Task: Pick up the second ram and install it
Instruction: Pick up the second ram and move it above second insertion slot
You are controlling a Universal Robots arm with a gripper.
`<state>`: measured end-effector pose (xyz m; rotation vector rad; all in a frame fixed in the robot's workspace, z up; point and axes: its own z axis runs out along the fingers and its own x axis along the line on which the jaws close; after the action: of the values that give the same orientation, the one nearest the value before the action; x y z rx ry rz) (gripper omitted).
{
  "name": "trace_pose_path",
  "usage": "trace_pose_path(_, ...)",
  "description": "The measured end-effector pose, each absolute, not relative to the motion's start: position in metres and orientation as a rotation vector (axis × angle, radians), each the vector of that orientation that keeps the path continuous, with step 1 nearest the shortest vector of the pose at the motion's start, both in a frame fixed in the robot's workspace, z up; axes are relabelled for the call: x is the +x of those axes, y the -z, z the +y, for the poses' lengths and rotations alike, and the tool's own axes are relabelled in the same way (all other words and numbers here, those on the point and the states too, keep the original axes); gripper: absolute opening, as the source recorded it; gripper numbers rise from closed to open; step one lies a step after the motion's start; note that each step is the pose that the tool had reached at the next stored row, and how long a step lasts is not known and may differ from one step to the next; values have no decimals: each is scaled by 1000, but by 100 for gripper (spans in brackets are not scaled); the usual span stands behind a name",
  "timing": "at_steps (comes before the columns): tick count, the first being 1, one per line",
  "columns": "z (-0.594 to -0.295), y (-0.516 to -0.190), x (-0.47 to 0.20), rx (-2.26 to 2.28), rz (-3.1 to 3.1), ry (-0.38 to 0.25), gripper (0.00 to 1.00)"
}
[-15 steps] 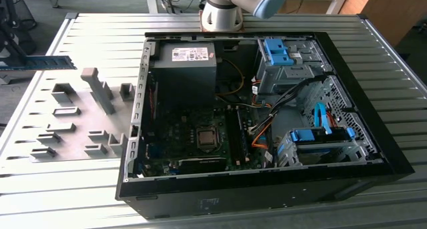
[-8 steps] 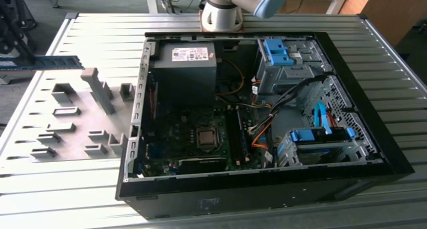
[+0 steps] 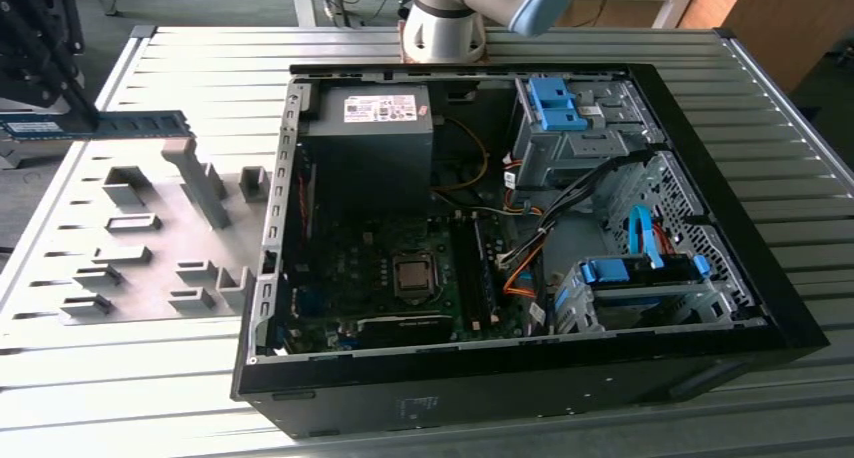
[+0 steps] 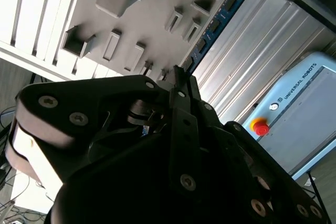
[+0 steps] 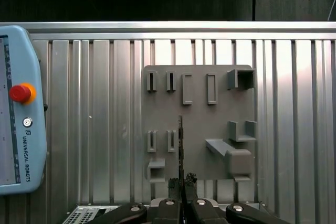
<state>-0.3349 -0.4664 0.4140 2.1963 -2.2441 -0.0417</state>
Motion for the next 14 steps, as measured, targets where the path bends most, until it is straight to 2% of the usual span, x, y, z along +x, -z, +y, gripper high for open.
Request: trace_pose_path(14, -466, -414, -305, 2196, -2244, 42, 14)
